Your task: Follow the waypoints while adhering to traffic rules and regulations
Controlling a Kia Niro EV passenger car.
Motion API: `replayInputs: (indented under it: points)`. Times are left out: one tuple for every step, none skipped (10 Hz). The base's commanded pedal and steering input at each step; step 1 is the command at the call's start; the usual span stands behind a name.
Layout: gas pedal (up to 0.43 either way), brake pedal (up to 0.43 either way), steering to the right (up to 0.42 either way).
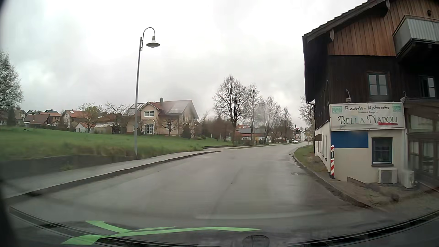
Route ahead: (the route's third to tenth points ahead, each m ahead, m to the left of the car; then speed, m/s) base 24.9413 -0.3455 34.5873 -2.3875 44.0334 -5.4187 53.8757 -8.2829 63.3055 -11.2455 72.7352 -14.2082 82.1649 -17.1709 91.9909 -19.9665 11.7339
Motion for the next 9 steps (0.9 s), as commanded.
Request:
replayInputs:
  points:
    - [0.067, 0.0, 0.027]
    - [0.079, 0.0, 0.028]
    - [0.098, 0.0, 0.03]
    - [0.098, 0.0, 0.034]
    - [0.098, 0.0, 0.036]
    - [0.11, 0.0, 0.039]
    - [0.11, 0.0, 0.04]
    - [0.098, 0.0, 0.041]
    - [0.098, 0.0, 0.043]
